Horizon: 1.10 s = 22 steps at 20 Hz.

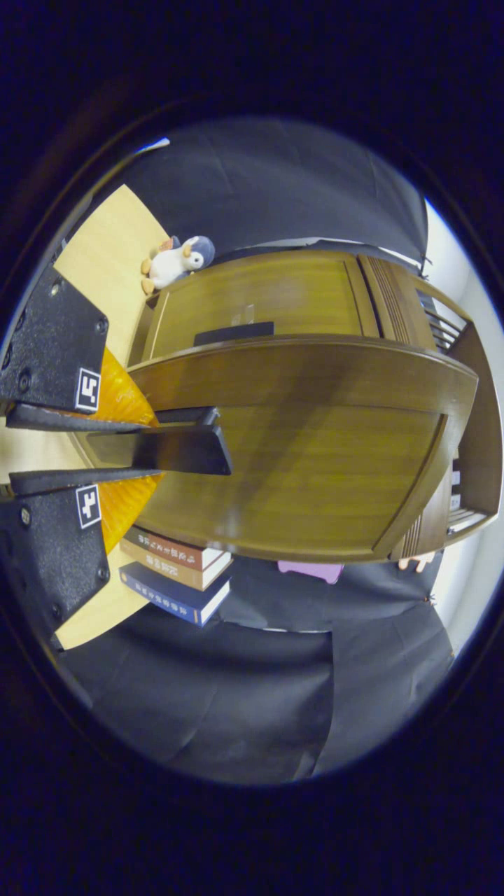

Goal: Open the right door of the double-door shoe cabinet with the right hand, and open the left door with the left hand.

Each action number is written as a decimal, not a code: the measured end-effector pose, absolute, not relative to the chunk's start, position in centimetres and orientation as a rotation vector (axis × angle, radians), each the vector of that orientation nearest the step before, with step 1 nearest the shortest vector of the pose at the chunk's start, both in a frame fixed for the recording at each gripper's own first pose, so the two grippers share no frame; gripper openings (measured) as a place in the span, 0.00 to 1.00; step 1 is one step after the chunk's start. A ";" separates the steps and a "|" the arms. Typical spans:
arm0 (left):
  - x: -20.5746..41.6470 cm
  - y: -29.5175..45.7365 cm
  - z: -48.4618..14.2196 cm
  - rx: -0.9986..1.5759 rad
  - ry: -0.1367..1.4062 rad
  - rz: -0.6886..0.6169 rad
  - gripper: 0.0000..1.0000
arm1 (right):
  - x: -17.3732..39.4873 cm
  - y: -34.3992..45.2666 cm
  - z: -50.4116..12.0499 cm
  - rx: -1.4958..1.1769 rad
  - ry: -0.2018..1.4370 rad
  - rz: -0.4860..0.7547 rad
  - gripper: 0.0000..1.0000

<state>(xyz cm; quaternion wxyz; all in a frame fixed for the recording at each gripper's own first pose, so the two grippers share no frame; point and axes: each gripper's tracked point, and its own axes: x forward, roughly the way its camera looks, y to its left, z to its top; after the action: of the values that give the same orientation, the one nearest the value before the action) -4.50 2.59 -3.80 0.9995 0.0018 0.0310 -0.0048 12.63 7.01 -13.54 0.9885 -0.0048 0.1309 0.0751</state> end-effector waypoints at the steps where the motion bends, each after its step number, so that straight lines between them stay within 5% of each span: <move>1: -4.4 2.0 -3.7 0.005 0.061 -0.020 0.96 | 12.4 6.4 -13.6 -0.008 0.264 0.143 0.25; 14: -3.5 -4.3 -3.8 0.006 0.069 -0.124 0.96 | 10.2 -3.5 -13.7 0.042 0.275 0.032 0.06; 22: -2.6 -7.6 -4.0 -0.007 0.081 -0.132 0.96 | 10.8 -8.1 -13.6 0.049 0.297 0.102 0.04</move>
<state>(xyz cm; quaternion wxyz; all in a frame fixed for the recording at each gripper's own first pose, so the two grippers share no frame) -2.57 -7.64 -3.96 0.9970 -0.0033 0.0405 -0.0661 10.82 -8.11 -13.60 0.9874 0.0244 0.1477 0.0506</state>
